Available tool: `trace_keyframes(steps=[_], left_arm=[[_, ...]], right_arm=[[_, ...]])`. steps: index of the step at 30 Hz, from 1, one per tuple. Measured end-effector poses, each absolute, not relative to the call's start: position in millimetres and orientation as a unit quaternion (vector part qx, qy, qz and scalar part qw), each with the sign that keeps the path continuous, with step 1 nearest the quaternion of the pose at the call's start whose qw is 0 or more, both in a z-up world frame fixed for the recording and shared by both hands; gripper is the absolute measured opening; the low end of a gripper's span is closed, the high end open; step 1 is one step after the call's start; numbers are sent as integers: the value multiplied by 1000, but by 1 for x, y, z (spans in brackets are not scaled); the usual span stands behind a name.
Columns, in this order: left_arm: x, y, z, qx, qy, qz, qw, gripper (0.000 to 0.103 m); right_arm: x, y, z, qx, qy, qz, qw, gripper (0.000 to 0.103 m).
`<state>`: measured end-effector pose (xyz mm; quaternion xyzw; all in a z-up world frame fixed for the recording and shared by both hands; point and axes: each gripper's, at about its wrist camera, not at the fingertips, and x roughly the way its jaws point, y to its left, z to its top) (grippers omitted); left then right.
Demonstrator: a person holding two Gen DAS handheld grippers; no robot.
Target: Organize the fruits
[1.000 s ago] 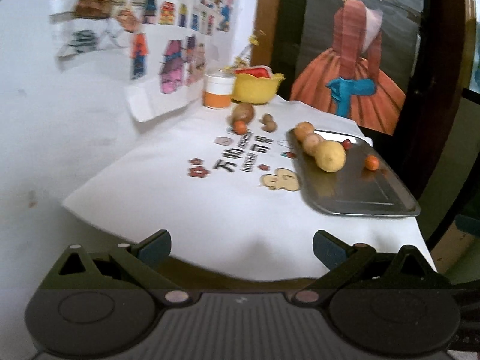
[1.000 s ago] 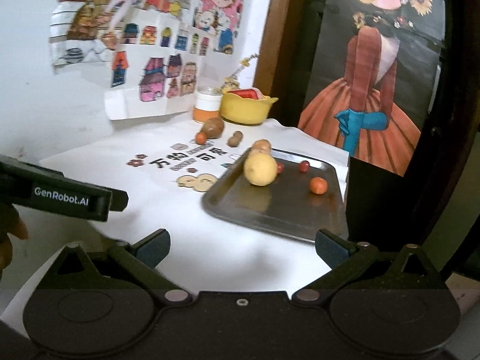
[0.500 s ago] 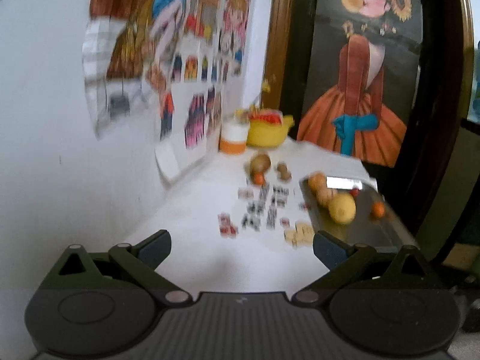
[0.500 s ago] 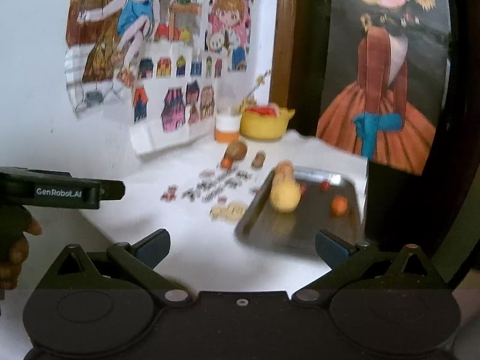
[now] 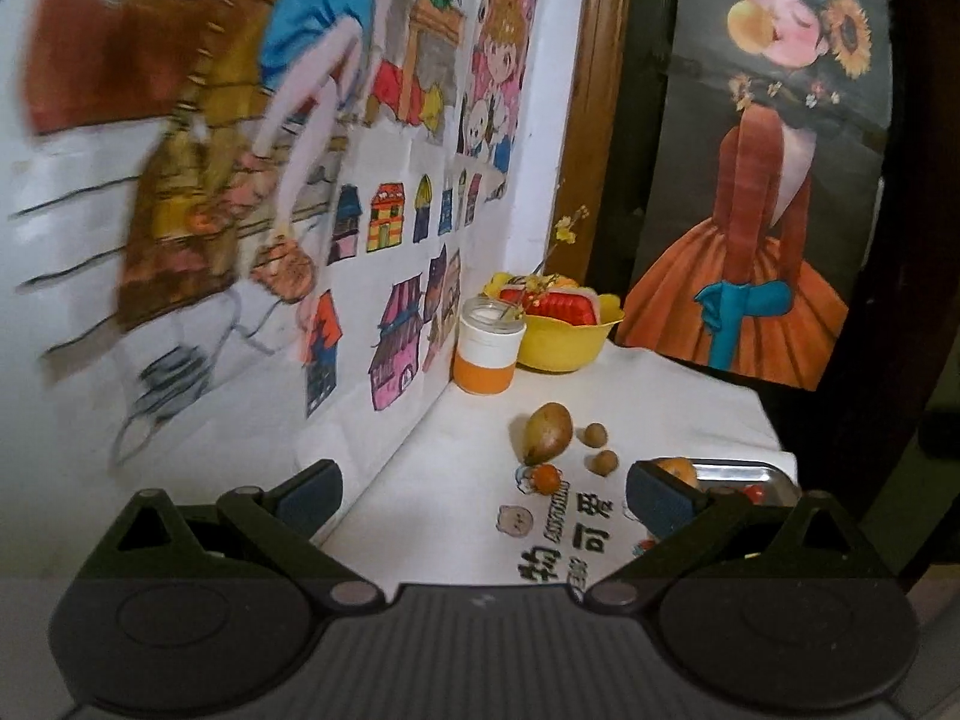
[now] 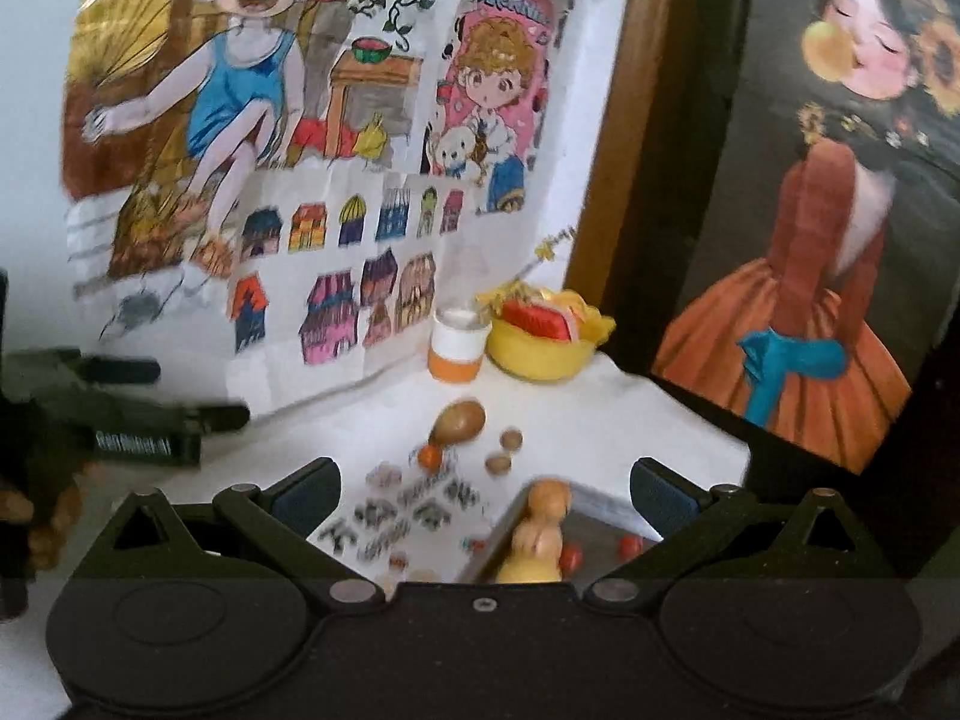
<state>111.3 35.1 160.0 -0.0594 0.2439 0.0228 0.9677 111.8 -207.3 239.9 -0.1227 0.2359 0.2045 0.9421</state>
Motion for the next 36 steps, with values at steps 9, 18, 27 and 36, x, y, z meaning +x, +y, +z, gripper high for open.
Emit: trace_keyframes(steps=[9, 18, 27, 36], left_arm=[[188, 26, 132, -45, 271, 13, 961, 103], [252, 18, 79, -44, 311, 2, 950, 103], [294, 6, 38, -15, 332, -22, 943, 103], [315, -7, 17, 14, 334, -41, 942, 98]], right_arm=[[232, -193, 232, -102, 262, 250, 927, 102], [324, -186, 160, -53, 334, 284, 897, 102], [370, -185, 97, -57, 367, 292, 882, 99], [396, -170, 60, -108, 376, 294, 872, 81]])
